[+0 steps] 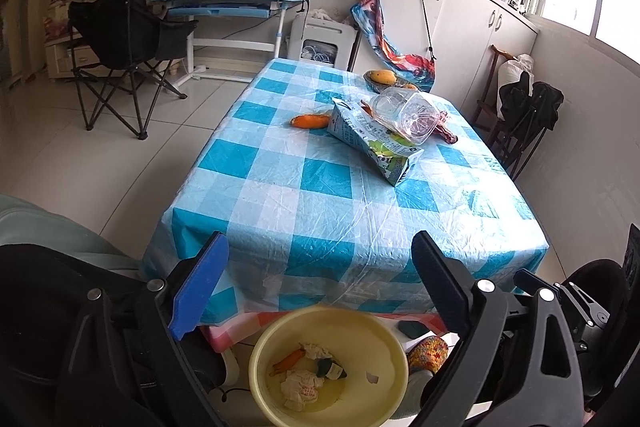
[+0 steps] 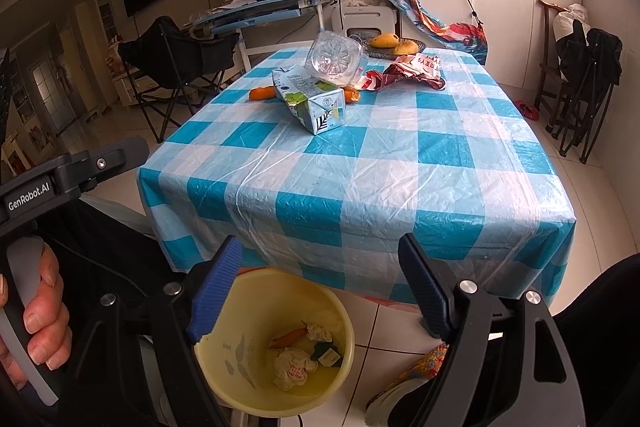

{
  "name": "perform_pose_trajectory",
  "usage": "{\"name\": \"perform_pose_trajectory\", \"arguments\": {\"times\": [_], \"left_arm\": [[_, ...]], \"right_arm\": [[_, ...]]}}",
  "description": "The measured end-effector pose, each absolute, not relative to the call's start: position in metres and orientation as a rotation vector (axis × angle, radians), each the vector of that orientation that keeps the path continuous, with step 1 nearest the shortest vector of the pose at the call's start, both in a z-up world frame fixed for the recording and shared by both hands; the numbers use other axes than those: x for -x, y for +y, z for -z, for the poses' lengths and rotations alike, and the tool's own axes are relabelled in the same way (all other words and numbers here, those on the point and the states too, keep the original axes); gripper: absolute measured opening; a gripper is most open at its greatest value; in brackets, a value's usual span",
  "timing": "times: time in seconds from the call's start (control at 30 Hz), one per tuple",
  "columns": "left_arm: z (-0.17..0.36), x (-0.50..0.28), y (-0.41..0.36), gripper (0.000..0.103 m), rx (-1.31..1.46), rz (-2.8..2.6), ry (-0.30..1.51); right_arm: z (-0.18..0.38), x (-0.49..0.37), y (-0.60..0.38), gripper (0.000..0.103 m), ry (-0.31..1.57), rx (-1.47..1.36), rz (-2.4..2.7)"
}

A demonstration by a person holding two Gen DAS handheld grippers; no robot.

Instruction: Collect trash

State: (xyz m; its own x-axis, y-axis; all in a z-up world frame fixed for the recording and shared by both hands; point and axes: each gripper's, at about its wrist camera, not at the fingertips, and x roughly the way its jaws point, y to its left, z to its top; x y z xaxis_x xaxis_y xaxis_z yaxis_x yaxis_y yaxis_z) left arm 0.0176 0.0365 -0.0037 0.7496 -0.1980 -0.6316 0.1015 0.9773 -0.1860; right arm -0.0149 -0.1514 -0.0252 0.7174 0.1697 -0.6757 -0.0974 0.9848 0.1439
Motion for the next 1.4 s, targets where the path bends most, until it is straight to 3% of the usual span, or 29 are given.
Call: {"name": "perform_pose_trajectory", "arguments": {"times": [1.4], "left_arm": [[0.0024, -0.0193, 0.0412, 0.092, 0.162, 0.151, 0.692]], "right_arm": [[0.0238, 0.0157, -0.1498, 0.081, 0.747, -0.088, -0.143]]}}
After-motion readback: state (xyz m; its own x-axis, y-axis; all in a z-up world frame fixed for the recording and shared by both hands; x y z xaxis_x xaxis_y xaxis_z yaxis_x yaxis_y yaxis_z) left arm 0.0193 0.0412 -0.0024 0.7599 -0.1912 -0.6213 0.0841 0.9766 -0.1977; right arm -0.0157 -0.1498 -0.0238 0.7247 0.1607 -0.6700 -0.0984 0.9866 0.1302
